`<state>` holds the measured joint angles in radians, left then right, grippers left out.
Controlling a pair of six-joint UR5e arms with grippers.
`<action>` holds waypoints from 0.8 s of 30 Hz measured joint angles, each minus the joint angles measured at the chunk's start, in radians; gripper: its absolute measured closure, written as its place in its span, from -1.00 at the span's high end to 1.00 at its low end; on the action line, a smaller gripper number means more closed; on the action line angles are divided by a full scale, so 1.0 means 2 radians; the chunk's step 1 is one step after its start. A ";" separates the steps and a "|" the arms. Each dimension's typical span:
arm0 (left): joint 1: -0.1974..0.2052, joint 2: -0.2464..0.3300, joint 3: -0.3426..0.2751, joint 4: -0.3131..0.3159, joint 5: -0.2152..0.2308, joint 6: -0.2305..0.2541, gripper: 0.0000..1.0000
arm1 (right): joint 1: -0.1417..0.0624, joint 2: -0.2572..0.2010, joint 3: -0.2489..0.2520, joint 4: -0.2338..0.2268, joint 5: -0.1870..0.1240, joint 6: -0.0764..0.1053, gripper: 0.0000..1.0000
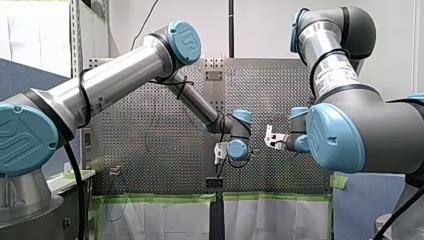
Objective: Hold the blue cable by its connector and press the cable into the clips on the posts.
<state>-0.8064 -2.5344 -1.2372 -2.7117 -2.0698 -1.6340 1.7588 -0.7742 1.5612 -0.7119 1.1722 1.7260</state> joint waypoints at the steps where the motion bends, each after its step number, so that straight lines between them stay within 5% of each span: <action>1: 0.000 0.000 0.000 0.000 0.000 -0.002 1.00 | 0.000 0.000 0.000 0.000 0.000 0.000 -1.00; 24: -0.007 0.004 -0.007 0.000 -0.016 -0.013 1.00 | -0.002 0.000 0.000 0.001 -0.001 0.000 -1.00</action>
<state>-0.8207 -2.5265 -1.2518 -2.7121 -2.1011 -1.6599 1.7553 -0.7741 1.5611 -0.7107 1.1711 1.7259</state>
